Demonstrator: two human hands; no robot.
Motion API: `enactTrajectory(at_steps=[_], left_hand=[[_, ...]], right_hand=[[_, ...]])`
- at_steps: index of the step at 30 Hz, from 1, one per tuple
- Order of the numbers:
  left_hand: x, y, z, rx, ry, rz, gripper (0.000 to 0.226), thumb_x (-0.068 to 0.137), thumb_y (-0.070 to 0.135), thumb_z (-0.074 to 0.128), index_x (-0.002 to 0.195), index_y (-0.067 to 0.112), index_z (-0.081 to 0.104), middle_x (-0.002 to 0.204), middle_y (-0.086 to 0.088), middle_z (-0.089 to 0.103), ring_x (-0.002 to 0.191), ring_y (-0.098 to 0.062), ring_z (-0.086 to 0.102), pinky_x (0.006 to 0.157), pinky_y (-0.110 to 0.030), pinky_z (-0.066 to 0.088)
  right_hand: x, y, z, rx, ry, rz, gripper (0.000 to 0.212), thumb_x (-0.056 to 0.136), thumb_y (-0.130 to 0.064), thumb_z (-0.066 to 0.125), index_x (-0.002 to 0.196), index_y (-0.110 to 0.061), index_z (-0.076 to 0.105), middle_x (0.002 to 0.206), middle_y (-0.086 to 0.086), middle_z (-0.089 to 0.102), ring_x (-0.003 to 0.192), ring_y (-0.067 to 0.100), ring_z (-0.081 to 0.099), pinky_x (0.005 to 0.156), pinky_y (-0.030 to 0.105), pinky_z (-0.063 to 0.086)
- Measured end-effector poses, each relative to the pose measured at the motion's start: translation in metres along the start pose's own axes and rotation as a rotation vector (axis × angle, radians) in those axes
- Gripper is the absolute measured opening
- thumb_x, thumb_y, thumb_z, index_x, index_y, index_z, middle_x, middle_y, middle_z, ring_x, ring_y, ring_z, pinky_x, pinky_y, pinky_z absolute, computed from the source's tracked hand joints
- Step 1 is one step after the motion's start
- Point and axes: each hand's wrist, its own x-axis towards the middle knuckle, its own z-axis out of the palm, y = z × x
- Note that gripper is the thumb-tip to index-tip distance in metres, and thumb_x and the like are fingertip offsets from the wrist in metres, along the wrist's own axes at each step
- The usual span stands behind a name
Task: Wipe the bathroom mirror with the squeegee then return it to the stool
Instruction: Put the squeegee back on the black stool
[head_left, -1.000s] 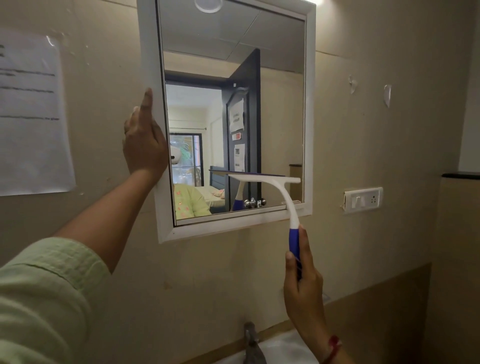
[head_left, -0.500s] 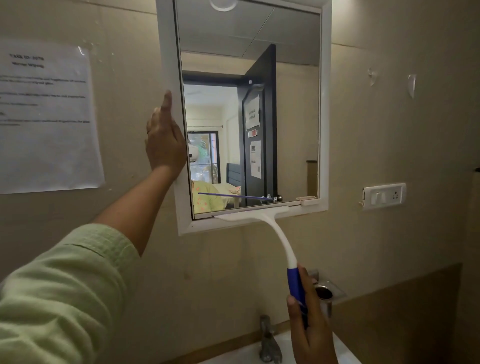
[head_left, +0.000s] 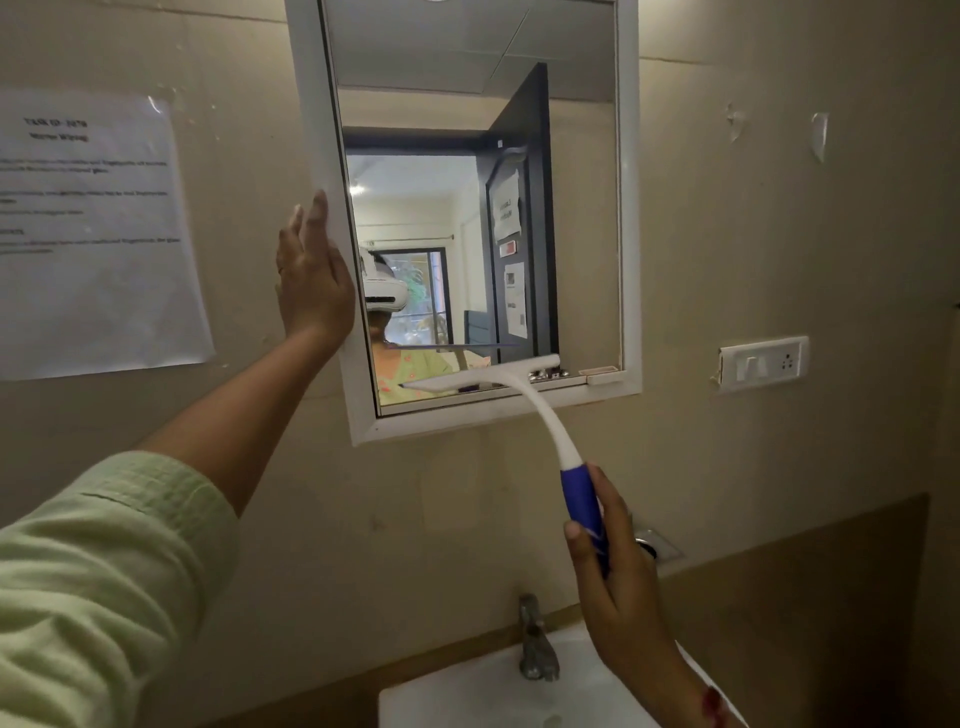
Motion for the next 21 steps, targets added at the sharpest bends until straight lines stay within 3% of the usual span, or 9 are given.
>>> enactTrajectory(at_steps=[6, 9, 14, 21], left_hand=[[-0.015, 0.002, -0.009, 0.026, -0.072, -0.024, 0.051, 0.095, 0.016, 0.033, 0.144, 0.026, 0.022, 0.150, -0.015, 0.023, 0.137, -0.028, 0.026, 0.106, -0.043, 0.032], [-0.035, 0.009, -0.020, -0.030, -0.098, -0.052, 0.059, 0.090, 0.011, 0.039, 0.145, 0.017, 0.018, 0.152, -0.014, 0.019, 0.140, -0.027, 0.018, 0.112, -0.038, 0.021], [-0.099, 0.009, -0.056, -0.080, -0.161, -0.061, 0.061, 0.090, 0.013, 0.047, 0.144, 0.013, 0.019, 0.152, -0.013, 0.017, 0.142, -0.023, 0.012, 0.114, -0.033, 0.012], [-0.190, -0.004, -0.116, -0.040, -0.278, -0.281, 0.057, 0.091, 0.020, 0.051, 0.142, 0.021, 0.024, 0.152, -0.009, 0.016, 0.141, -0.022, 0.015, 0.116, -0.043, 0.017]], right_hand=[[0.005, -0.013, -0.007, 0.042, -0.028, -0.037, 0.052, 0.089, -0.040, 0.039, 0.139, -0.033, 0.025, 0.081, -0.009, 0.047, 0.060, 0.003, 0.054, 0.049, 0.009, 0.043], [0.002, -0.017, -0.011, 0.066, -0.008, -0.054, 0.053, 0.090, -0.043, 0.040, 0.139, -0.027, 0.030, 0.074, -0.008, 0.047, 0.056, 0.005, 0.051, 0.048, 0.010, 0.042], [-0.011, -0.020, -0.016, 0.086, -0.046, -0.080, 0.044, 0.090, -0.040, 0.043, 0.132, -0.047, 0.031, 0.078, -0.020, 0.052, 0.054, 0.002, 0.051, 0.047, 0.007, 0.041], [-0.026, -0.024, -0.002, 0.106, -0.125, -0.017, 0.038, 0.088, -0.038, 0.051, 0.125, -0.042, 0.043, 0.079, -0.012, 0.057, 0.056, 0.007, 0.050, 0.051, 0.011, 0.043]])
